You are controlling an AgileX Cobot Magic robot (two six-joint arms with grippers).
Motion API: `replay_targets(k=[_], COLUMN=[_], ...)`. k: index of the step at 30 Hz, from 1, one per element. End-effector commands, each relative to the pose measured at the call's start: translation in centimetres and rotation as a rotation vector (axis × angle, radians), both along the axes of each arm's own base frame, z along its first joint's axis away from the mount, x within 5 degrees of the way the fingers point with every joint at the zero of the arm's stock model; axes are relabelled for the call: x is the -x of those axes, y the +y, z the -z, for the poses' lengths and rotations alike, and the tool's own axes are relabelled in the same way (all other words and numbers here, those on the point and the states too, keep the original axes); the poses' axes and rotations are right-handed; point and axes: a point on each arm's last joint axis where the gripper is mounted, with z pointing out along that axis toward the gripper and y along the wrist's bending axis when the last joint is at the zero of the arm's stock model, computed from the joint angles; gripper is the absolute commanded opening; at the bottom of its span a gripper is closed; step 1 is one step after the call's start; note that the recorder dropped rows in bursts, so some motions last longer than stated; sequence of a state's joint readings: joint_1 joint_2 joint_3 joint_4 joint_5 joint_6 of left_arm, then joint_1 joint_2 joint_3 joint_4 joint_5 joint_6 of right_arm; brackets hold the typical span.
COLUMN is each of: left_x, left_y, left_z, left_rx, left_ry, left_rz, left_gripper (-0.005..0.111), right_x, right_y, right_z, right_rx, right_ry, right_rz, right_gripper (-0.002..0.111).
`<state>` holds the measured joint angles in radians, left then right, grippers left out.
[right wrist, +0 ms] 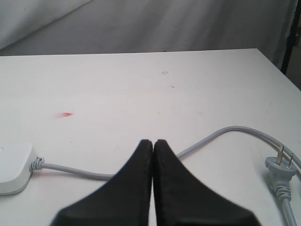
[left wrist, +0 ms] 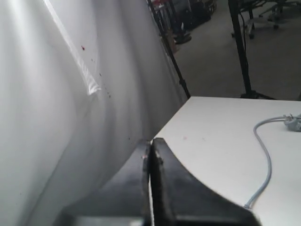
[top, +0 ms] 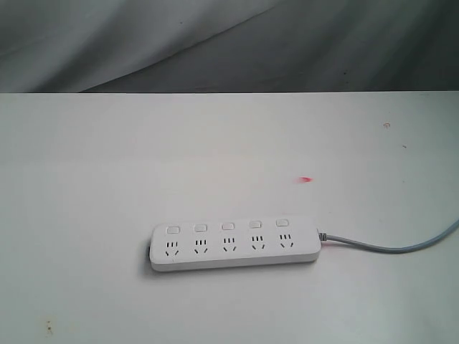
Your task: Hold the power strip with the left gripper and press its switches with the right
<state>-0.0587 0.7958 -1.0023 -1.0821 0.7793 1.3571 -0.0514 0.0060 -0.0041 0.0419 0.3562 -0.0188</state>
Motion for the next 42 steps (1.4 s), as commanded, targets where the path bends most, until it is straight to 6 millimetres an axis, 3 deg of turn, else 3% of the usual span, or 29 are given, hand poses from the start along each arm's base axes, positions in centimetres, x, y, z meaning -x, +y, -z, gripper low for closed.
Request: replay_targets(k=[1, 4, 10, 17, 23, 31, 37, 42], left_x=[3.1, 4.9, 7.2, 8.4, 8.5, 8.5, 7.1, 6.5], left_y=[0.1, 0.3, 1.6, 4.4, 5.6, 5.7, 5.8, 5.9], left_z=[-1.2, -1.8, -1.4, -1.6, -1.8, -1.9, 0.4, 4.2], left_rx=[0.023, 0.000, -0.203, 0.234, 0.361, 0.434, 0.528, 0.480], left_ry=[-0.084, -0.163, -0.265, -0.028, -0.003, 0.000, 0.071, 0.053], left_rz=[0.008, -0.003, -0.136, -0.491, -0.616, -0.621, -0.647, -0.662], left_gripper=[0.001, 0.001, 0.000, 0.000, 0.000, 0.000, 0.000, 0.000], right_x=[0.0, 0.0, 0.0, 0.0, 0.0, 0.0, 0.0, 0.0], right_y=[-0.1, -0.1, -0.1, -0.1, -0.1, -0.1, -0.1, -0.1], right_z=[0.0, 0.0, 0.0, 0.0, 0.0, 0.0, 0.0, 0.0], right_rx=[0.006, 0.006, 0.004, 0.004, 0.004, 0.006, 0.006, 0.006], right_ry=[-0.018, -0.018, -0.018, -0.018, -0.018, -0.018, -0.018, -0.018], right_rz=[0.011, 0.011, 0.012, 0.012, 0.012, 0.011, 0.011, 0.011], right_gripper=[0.000, 0.000, 0.000, 0.000, 0.000, 0.000, 0.000, 0.000])
